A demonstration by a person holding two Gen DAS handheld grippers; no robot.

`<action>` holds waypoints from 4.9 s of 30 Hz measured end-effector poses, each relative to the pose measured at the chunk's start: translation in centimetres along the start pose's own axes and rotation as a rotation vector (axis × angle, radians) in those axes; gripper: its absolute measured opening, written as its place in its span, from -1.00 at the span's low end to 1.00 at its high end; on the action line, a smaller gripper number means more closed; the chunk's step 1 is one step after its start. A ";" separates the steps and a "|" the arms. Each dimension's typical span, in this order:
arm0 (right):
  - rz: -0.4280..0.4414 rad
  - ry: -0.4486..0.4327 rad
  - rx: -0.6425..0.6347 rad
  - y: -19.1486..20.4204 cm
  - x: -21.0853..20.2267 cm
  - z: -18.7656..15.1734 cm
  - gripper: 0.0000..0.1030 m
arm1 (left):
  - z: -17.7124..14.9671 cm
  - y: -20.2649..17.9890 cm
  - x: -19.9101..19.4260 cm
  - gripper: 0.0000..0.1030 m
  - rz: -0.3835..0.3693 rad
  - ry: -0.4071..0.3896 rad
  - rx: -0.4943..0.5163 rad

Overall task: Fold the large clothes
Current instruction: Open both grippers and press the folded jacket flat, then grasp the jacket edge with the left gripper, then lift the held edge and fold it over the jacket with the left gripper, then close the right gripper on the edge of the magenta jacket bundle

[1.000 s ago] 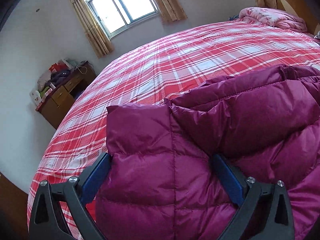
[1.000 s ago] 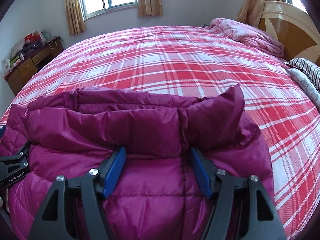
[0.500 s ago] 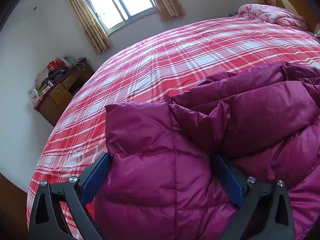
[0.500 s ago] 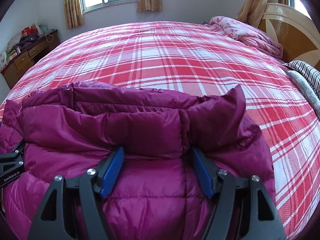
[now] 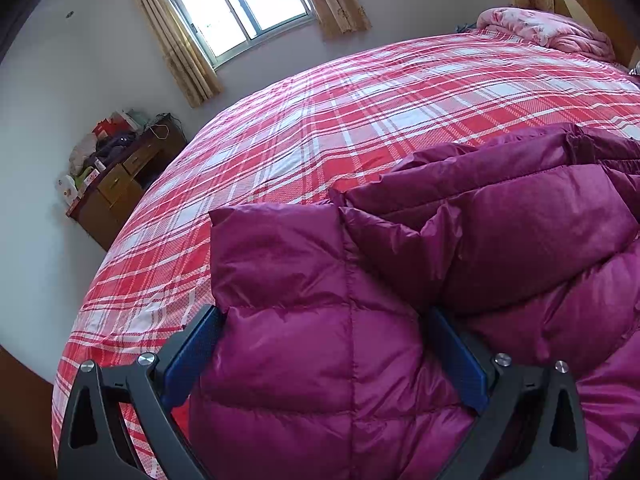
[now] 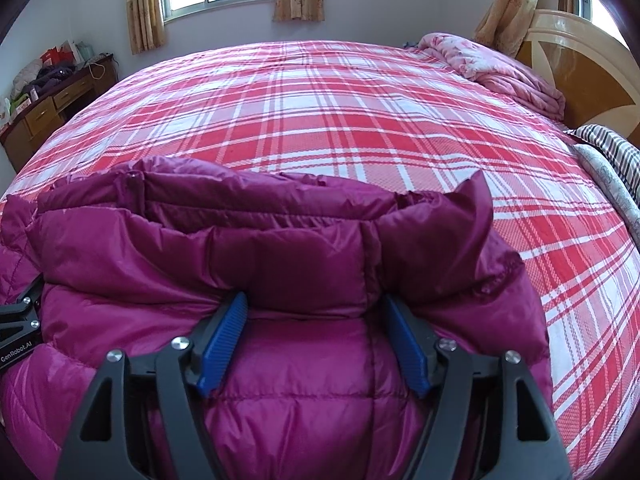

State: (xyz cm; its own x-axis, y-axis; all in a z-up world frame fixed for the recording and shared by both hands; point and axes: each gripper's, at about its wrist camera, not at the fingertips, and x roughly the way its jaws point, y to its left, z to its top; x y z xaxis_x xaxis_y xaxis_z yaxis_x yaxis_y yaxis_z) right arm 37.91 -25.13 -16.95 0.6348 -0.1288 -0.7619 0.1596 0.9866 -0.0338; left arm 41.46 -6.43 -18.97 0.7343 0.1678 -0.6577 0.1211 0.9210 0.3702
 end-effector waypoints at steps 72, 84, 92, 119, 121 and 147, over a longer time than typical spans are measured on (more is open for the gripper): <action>0.057 -0.131 -0.045 5.0 -11.8 -13.8 0.95 | -15.1 8.1 -10.9 0.97 -0.125 0.052 -0.399; 0.020 -0.107 -0.083 5.2 -10.7 -14.2 1.00 | -12.7 6.1 -14.7 -0.83 -0.263 -0.088 -0.296; 0.053 -0.220 0.030 1.7 -15.4 -15.2 0.85 | -7.8 3.7 -22.9 -0.85 -0.282 -0.308 -0.142; -0.021 -0.272 0.388 -10.8 -13.5 -20.3 0.87 | -1.8 -21.5 -27.9 -0.79 -0.614 -0.380 0.433; -0.027 -0.270 0.383 -10.8 -13.4 -20.2 0.88 | -1.9 -20.1 -30.0 -0.57 -0.627 -0.459 0.392; -0.078 -0.542 0.475 -14.4 -22.6 -17.8 0.80 | -0.2 -14.2 -17.7 0.99 -0.330 -0.359 0.095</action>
State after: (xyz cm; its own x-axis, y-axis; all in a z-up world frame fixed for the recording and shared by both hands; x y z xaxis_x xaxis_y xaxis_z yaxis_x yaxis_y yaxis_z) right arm 7.81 -34.60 -10.78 0.8741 -0.3497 -0.3371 0.4525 0.8386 0.3034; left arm 26.65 -22.44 -12.74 0.8282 -0.2746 -0.4885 0.4340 0.8658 0.2491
